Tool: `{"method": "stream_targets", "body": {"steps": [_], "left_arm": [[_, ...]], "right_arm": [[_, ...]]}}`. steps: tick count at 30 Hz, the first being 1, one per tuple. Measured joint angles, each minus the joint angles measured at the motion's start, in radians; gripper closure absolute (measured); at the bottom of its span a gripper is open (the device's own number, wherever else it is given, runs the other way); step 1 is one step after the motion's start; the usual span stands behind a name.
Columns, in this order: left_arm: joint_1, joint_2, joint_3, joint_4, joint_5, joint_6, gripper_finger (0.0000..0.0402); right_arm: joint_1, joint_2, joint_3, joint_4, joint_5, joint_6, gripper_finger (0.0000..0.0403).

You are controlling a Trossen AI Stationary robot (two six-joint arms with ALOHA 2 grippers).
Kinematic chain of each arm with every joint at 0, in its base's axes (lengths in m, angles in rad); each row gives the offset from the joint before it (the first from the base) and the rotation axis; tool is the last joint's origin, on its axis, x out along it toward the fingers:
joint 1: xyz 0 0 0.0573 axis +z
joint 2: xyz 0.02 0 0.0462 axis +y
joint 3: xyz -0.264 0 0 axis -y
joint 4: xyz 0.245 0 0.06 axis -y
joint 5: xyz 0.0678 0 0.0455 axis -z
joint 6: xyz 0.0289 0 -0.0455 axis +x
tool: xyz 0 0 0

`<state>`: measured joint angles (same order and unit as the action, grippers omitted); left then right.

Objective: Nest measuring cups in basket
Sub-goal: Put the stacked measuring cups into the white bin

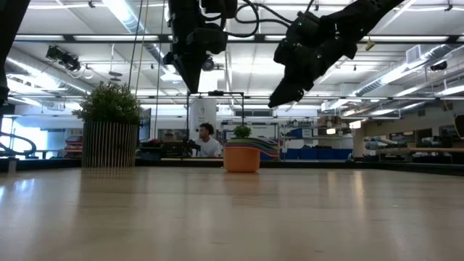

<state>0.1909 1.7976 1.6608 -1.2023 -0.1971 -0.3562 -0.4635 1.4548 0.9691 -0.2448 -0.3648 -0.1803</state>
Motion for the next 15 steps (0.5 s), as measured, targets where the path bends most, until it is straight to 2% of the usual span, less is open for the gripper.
{"method": "stream_targets", "body": {"steps": [9,15], "left_arm": [[-0.005,0.000,0.000,-0.003,0.000,0.000,0.0402],[-0.018,0.000,0.000,-0.013,0.000,0.001,0.0401]], "right_arm": [[0.012,0.000,0.000,0.023,-0.029,0.097,0.0212],[0.033,0.000,0.000,0.009,-0.022,0.107,0.0212]]}}
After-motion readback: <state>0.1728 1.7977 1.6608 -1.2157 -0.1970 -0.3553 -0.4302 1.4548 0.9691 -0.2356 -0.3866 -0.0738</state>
